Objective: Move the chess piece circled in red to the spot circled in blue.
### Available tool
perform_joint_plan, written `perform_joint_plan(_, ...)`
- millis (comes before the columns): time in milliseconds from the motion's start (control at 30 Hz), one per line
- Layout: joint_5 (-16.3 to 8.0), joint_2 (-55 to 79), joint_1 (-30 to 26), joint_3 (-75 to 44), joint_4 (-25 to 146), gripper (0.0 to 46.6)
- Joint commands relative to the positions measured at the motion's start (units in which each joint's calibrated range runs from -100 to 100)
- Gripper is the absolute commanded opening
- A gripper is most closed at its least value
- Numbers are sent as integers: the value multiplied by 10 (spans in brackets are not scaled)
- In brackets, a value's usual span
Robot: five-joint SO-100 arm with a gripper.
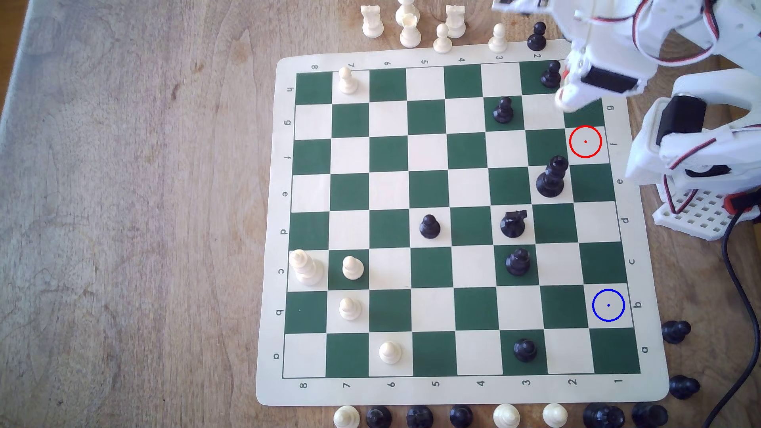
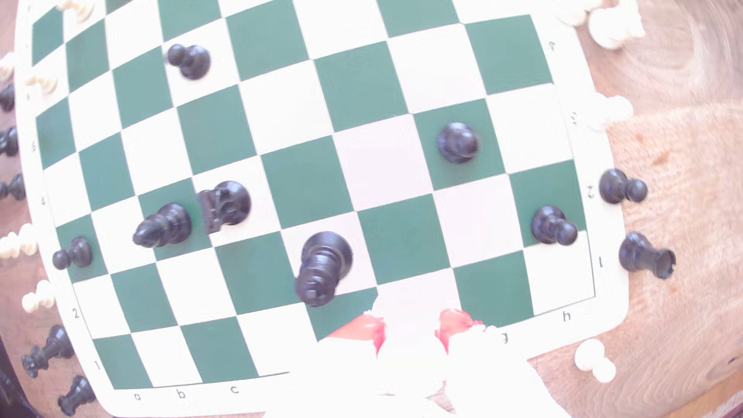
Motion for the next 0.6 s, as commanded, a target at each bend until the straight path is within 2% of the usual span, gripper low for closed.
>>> perform_joint_plan(0,-32,18,-120,-58,14,4)
perform_joint_plan(33,-41,27,-145,-61,14,4)
perform_joint_plan(67,-60,48,-194,-68,14,4)
perform_joint_plan(267,-109,84,-354,-77,13,4)
perform_joint_plan(367,-131,99,-409,-83,10,3)
perform_joint_plan(567,-141,107,-449,-70,-18,3)
